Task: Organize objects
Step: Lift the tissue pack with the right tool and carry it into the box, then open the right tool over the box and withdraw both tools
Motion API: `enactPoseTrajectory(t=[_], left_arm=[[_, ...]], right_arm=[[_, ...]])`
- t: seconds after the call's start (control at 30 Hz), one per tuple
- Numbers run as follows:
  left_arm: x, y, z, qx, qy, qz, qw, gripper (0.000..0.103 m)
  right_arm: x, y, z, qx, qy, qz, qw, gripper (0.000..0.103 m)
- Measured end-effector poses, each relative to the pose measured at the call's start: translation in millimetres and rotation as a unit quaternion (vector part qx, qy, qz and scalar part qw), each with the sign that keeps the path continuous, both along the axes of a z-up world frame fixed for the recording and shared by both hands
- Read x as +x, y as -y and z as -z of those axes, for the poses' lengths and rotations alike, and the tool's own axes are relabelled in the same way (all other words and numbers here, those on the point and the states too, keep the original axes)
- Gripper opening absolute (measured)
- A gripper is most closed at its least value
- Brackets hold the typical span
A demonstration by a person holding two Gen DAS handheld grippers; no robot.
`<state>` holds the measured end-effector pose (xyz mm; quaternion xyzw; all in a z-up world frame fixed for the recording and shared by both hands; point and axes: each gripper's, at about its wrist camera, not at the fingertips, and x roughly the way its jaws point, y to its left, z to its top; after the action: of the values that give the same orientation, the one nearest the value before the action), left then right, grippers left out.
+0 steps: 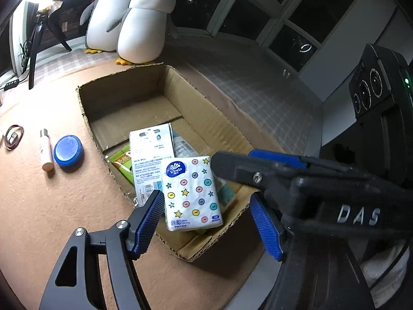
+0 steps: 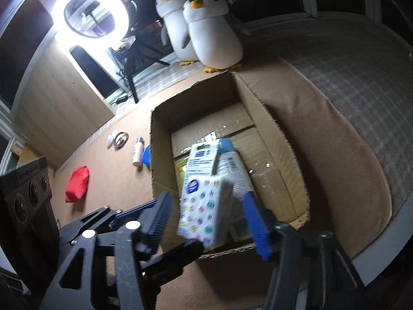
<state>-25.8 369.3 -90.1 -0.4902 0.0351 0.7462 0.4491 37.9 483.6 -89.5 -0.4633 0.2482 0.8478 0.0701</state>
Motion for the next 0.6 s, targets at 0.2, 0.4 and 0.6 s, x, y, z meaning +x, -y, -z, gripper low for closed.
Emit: enactPoseTrajectory(t=[0.2, 0.4, 0.6], left_arm=[[3, 17, -2, 0.002, -0.004, -0.009, 1.0, 0.072], [0, 47, -3, 0.0, -0.004, -0.035, 0.9994, 0.072], [-19, 96, -5, -0.01, -0.008, -0.091, 0.9957, 0.072]], right_arm=[[-2, 3, -1, -0.002, -0.001, 0.002, 1.0, 0.058], [-3, 14, -3, -0.003, -0.007, -0.001, 1.0, 0.058], [-6, 28, -10, -0.005, -0.018, -0.008, 1.0, 0.058]])
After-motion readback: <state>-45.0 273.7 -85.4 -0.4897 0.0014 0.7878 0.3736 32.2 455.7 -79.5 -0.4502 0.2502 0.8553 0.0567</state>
